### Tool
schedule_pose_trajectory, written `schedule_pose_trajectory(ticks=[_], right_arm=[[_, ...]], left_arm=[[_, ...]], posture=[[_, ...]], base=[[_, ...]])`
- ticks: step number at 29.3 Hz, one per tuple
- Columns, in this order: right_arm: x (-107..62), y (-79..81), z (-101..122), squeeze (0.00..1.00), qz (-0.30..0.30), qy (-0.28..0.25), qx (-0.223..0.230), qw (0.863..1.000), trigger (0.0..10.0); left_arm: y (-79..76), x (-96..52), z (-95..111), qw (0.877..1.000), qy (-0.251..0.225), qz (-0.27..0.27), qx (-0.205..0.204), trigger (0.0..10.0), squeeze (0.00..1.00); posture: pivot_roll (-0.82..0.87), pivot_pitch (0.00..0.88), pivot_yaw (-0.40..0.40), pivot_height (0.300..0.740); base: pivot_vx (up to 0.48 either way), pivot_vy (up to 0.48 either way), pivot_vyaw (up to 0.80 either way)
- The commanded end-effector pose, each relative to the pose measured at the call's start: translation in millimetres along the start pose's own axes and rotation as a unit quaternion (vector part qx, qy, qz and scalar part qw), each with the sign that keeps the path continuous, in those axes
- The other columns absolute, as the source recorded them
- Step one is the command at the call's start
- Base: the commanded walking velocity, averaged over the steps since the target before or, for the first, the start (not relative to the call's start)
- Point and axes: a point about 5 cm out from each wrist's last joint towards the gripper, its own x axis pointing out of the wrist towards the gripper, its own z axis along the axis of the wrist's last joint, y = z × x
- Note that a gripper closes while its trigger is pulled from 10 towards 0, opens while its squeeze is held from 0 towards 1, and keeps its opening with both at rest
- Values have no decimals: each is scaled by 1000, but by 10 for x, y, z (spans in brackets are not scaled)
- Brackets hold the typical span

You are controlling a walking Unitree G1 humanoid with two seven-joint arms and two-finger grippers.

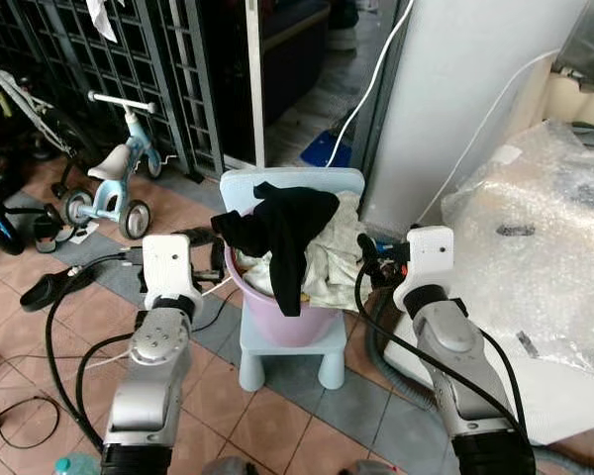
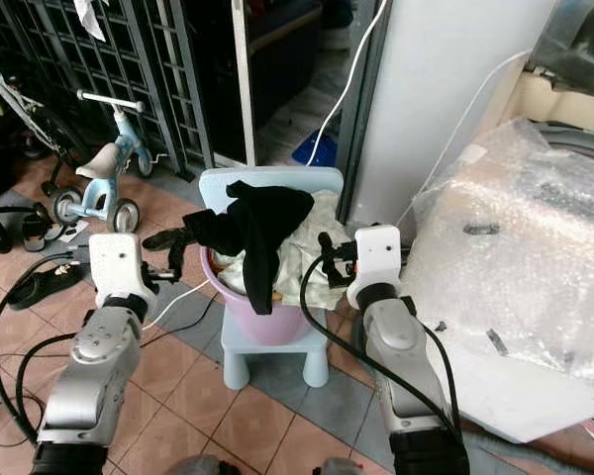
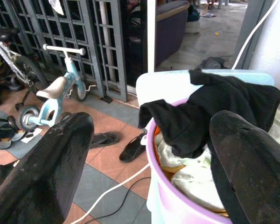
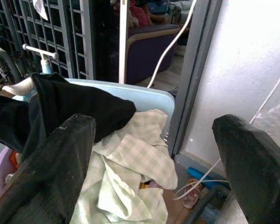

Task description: Clothes washing

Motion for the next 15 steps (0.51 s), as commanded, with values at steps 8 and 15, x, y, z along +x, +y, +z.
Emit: schedule_pose_trajectory(ticks=[8,15], right_arm=[[16,22,19,0,11,2,-10,1000,10000],[35,126,-36,0,53,18,-23,998,10000]], left_arm=[[33,-1,-5,1000,3,7,4,10000,0],[49,-14,-18,1000,6,11,5,10000,0]], posture=[[-94,0,9,740],[-87,0,5,740]], base=[[333,0,0],[362,0,59]])
